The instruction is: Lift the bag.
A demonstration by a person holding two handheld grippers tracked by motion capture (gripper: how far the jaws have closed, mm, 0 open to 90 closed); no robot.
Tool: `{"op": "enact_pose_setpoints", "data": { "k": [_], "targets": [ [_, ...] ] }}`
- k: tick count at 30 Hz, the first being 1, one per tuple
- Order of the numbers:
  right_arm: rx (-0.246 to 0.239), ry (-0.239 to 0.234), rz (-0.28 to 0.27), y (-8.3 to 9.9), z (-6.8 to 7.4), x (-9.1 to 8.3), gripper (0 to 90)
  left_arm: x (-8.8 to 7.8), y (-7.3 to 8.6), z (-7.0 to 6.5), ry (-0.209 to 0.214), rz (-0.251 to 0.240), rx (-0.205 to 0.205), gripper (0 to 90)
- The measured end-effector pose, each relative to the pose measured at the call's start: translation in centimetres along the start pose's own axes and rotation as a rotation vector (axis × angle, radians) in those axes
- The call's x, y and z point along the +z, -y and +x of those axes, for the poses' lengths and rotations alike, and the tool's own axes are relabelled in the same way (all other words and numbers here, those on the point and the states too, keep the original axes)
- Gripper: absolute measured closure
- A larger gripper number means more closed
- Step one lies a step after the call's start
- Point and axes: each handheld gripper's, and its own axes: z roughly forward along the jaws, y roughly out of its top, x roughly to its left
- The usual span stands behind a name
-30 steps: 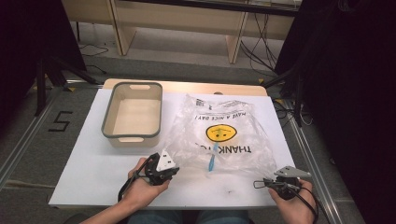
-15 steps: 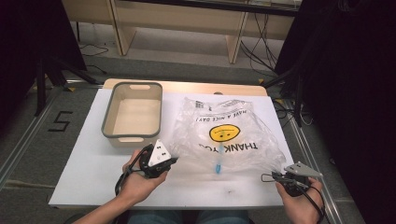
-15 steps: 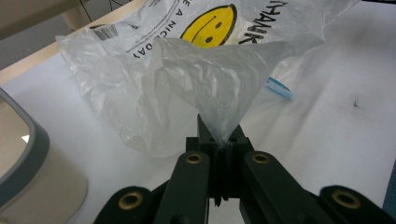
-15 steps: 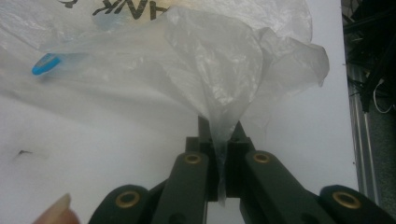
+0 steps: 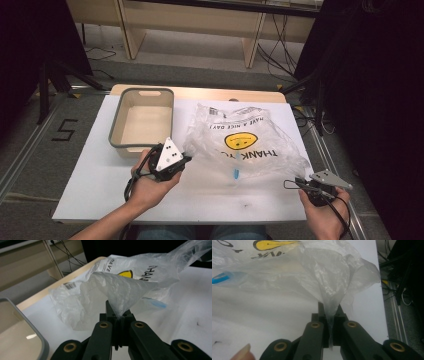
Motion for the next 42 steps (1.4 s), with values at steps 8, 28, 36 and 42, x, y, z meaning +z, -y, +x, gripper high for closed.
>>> {"op": "enact_pose_setpoints", "data": {
  "k": [8, 28, 36, 42],
  "targets": [
    [0.016, 0.04, -0.043, -0.8, -0.6, -0.1, 90.0, -0.4, -2.8, 0.8, -0.033, -0.076, 0.013, 89.7],
    [0.069, 0.179, -0.189, -3.0, -2.3, -1.2, 90.0, -0.7, -4.6, 1.3, -0.044, -0.134, 0.002, 89.7],
    [0.067, 0.203, -0.296, -5.0, -2.6, -2.1, 90.0, -0.7, -4.3, 1.9, -0.06, -0.135, -0.02, 89.7],
    [0.057, 0.204, -0.365, -7.0, -2.2, -2.5, 90.0, -1.2, -4.4, 2.2, -0.071, -0.152, -0.03, 89.7]
  ]
}}
